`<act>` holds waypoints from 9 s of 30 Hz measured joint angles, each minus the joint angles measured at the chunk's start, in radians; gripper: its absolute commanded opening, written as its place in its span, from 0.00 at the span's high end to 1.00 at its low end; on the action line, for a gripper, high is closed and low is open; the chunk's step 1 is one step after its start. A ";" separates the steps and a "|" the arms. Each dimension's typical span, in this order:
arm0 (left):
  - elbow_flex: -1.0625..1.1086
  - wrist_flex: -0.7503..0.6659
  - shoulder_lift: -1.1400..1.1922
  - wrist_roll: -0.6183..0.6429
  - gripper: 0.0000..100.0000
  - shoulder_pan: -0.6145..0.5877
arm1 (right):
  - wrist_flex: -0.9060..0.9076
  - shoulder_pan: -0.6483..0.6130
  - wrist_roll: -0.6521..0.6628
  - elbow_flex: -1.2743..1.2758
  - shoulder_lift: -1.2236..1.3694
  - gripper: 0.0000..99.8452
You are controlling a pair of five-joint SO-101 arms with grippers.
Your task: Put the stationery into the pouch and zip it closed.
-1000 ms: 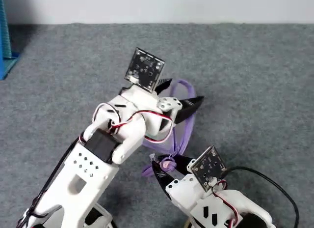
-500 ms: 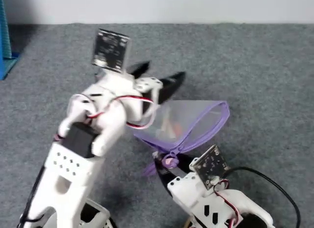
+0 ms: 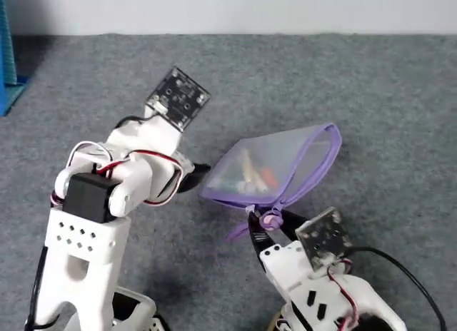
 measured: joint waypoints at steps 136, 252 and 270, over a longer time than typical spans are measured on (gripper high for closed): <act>0.936 -0.322 -1.178 0.315 0.99 0.470 | -0.193 0.410 0.032 0.169 0.026 0.79; 0.937 -0.311 -1.177 0.318 0.99 0.473 | -0.750 0.919 0.157 0.405 0.009 0.99; 0.937 -0.310 -1.178 0.316 0.98 0.463 | -0.511 0.898 0.153 0.356 0.018 0.78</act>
